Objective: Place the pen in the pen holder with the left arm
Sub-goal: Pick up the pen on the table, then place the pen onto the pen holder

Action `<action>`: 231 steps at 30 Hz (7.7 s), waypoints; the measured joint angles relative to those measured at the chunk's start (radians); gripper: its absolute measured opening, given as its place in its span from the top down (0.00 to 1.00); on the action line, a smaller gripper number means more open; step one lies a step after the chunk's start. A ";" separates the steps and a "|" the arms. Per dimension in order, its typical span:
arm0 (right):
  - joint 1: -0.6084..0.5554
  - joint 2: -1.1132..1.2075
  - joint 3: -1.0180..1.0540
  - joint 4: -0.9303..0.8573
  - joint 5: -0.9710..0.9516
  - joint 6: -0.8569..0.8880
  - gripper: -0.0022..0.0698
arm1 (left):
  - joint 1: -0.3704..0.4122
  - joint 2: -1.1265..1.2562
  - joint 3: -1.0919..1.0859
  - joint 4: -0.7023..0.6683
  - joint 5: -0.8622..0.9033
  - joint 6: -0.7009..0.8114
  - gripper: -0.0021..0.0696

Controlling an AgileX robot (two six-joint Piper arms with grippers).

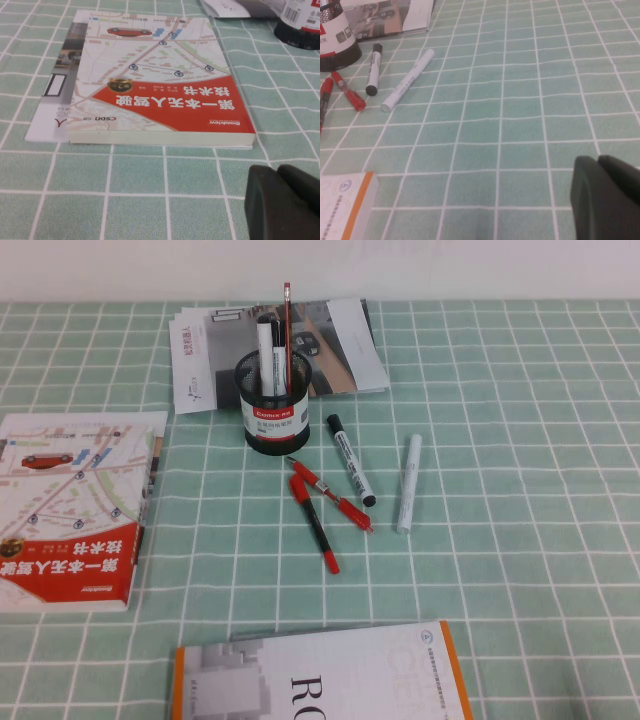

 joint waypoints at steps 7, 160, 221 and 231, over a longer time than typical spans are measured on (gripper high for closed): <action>0.000 0.000 0.000 0.000 0.000 0.000 1.00 | 0.000 0.000 0.000 0.000 0.000 0.000 0.97; 0.000 0.000 0.000 0.000 0.000 0.000 1.00 | -0.576 2.127 -1.753 0.137 0.703 -0.172 0.89; 0.000 0.000 0.000 0.000 0.000 0.000 1.00 | -0.346 2.035 -1.253 0.094 -1.019 -0.129 0.89; 0.000 0.000 0.000 0.000 0.000 0.000 1.00 | -0.340 2.050 -1.253 0.079 -1.017 -0.122 0.89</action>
